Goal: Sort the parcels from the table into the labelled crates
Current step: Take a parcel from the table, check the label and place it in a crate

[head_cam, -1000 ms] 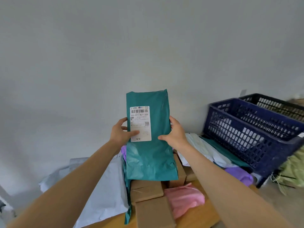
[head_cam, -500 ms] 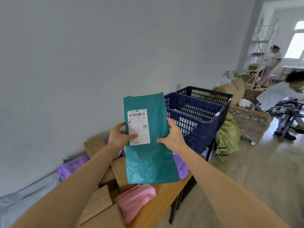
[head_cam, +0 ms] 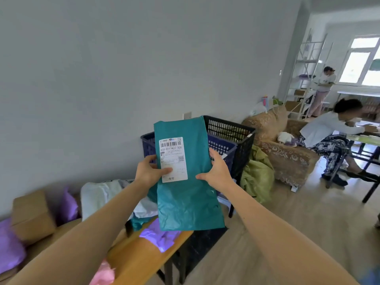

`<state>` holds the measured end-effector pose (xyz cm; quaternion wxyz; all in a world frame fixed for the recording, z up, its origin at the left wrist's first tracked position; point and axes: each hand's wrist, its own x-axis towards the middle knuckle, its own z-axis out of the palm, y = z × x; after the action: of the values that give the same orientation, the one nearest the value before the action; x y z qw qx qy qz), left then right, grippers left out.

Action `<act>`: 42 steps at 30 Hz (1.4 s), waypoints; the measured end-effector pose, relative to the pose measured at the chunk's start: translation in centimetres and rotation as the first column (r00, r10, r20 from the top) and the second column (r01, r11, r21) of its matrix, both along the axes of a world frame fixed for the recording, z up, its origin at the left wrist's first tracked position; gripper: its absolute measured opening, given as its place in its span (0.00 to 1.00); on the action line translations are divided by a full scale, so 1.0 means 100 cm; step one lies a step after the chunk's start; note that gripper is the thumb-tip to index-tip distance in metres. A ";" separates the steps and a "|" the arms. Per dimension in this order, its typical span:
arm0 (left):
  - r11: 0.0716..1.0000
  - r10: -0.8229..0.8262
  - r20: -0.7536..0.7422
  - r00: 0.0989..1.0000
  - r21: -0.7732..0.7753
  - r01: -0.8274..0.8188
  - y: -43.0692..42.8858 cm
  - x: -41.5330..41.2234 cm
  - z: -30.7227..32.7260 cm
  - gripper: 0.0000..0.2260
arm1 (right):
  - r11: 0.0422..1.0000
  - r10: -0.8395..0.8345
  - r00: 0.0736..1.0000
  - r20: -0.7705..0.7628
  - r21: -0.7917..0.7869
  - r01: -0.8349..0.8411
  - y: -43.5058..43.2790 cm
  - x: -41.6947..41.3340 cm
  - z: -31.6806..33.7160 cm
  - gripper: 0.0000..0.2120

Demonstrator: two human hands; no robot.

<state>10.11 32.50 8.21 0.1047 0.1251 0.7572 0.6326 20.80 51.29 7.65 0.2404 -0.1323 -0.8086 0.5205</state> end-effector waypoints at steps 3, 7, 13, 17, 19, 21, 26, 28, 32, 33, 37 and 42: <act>1.000 0.003 -0.014 1.000 0.003 -0.003 0.052 0.008 -0.002 0.31 | 1.000 -0.014 1.000 0.009 0.010 0.014 0.052 0.006 0.003 0.48; 1.000 -0.029 -0.012 1.000 -0.011 0.029 0.122 0.006 0.000 0.31 | 0.998 -0.058 0.998 0.033 -0.014 0.059 0.118 0.008 0.003 0.50; 0.996 -0.083 -0.059 0.995 -0.042 0.081 0.211 -0.023 0.012 0.30 | 0.992 -0.124 0.992 0.021 -0.014 0.125 0.202 -0.015 0.004 0.39; 0.992 -0.125 -0.056 0.991 0.011 0.126 0.271 -0.053 0.014 0.30 | 0.985 -0.172 0.985 0.013 -0.022 0.173 0.256 -0.039 0.006 0.40; 0.990 -0.141 -0.060 0.988 0.016 0.143 0.306 -0.072 0.013 0.30 | 0.983 -0.181 0.984 0.005 -0.023 0.181 0.287 -0.055 0.005 0.40; 0.988 -0.153 -0.051 0.987 0.025 0.154 0.338 -0.092 0.012 0.30 | 0.983 -0.179 0.984 0.021 -0.025 0.180 0.319 -0.072 0.007 0.44; 0.987 -0.143 -0.013 0.990 0.078 0.144 0.410 -0.153 0.011 0.33 | 0.989 -0.149 0.986 0.079 0.035 0.146 0.396 -0.135 0.024 0.48; 0.986 -0.147 -0.001 0.989 0.083 0.147 0.433 -0.178 0.011 0.34 | 0.990 -0.134 0.987 0.085 0.050 0.130 0.421 -0.162 0.030 0.48; 0.988 -0.140 0.019 0.990 0.068 0.139 0.467 -0.214 0.007 0.37 | 0.995 -0.090 0.993 0.081 0.061 0.085 0.463 -0.201 0.032 0.44; 0.989 -0.134 0.022 0.991 0.066 0.132 0.474 -0.220 0.008 0.37 | 0.995 -0.076 0.994 0.075 0.064 0.072 0.471 -0.209 0.032 0.42; 0.996 -0.066 0.016 0.998 0.067 0.065 0.510 -0.252 0.011 0.38 | 0.999 -0.018 0.999 0.048 0.048 0.015 0.511 -0.253 0.033 0.39; 0.995 0.062 0.022 0.998 0.079 -0.063 0.552 -0.294 0.010 0.38 | 0.994 0.081 0.996 0.037 0.068 -0.083 0.560 -0.316 0.034 0.39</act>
<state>-19.29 87.66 9.20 0.0872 0.0992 0.7337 0.6665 -10.83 107.24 11.09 0.2096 -0.0993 -0.8349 0.4991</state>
